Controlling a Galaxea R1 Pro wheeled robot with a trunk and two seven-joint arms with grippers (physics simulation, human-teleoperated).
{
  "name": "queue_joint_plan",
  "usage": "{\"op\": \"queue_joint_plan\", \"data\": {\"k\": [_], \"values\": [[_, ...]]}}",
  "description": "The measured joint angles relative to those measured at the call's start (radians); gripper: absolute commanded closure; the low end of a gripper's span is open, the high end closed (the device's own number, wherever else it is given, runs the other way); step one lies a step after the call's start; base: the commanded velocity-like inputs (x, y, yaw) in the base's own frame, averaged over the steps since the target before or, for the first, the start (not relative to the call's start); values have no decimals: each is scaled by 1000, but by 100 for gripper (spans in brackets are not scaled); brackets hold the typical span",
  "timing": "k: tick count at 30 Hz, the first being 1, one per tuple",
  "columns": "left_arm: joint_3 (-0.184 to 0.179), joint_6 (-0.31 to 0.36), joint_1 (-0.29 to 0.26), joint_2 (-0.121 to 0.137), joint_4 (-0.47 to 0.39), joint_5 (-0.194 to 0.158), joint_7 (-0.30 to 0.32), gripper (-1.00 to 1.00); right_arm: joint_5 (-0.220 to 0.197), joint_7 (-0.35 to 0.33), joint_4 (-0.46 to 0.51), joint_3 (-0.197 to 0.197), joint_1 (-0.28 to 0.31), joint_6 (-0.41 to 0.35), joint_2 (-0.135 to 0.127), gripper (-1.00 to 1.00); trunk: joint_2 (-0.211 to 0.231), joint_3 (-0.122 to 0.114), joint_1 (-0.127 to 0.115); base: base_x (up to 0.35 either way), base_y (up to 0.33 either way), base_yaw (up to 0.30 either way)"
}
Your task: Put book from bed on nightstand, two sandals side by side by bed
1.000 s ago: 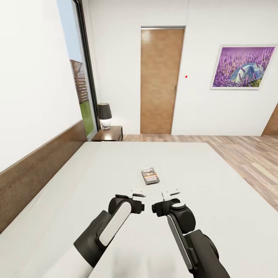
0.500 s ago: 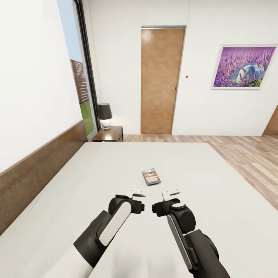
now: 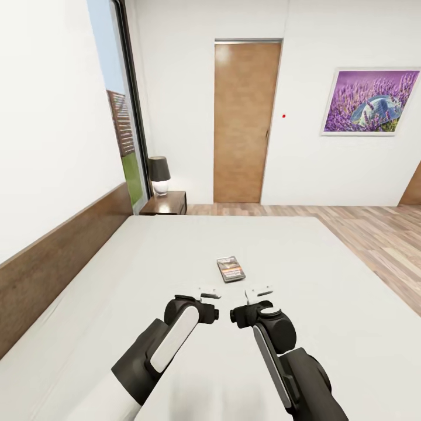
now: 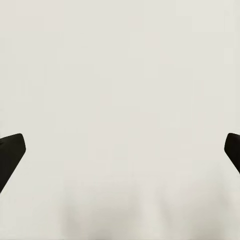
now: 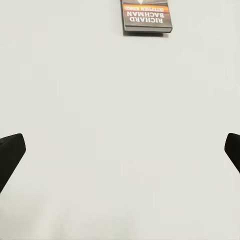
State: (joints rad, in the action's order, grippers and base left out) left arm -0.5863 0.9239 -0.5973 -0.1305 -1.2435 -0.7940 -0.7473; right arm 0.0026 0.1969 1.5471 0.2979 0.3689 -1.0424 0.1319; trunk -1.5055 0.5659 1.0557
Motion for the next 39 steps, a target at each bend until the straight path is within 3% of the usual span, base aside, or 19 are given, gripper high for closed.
{"op": "queue_joint_plan", "data": {"k": [11,25,39], "values": [[-3,0,0,0,0,0,0,-100,-1,-5,-1,-3,0,0,0,-100,0,0,0,4,3,0],[-42,-52,0,1,0,1,0,-100,-6,-9,-1,-7,0,0,-1,-100,0,0,0,0,0,0],[-55,-70,0,0,16,2,0,-100,-8,-6,-2,-5,0,0,-4,-100,0,0,0,0,0,0]]}}
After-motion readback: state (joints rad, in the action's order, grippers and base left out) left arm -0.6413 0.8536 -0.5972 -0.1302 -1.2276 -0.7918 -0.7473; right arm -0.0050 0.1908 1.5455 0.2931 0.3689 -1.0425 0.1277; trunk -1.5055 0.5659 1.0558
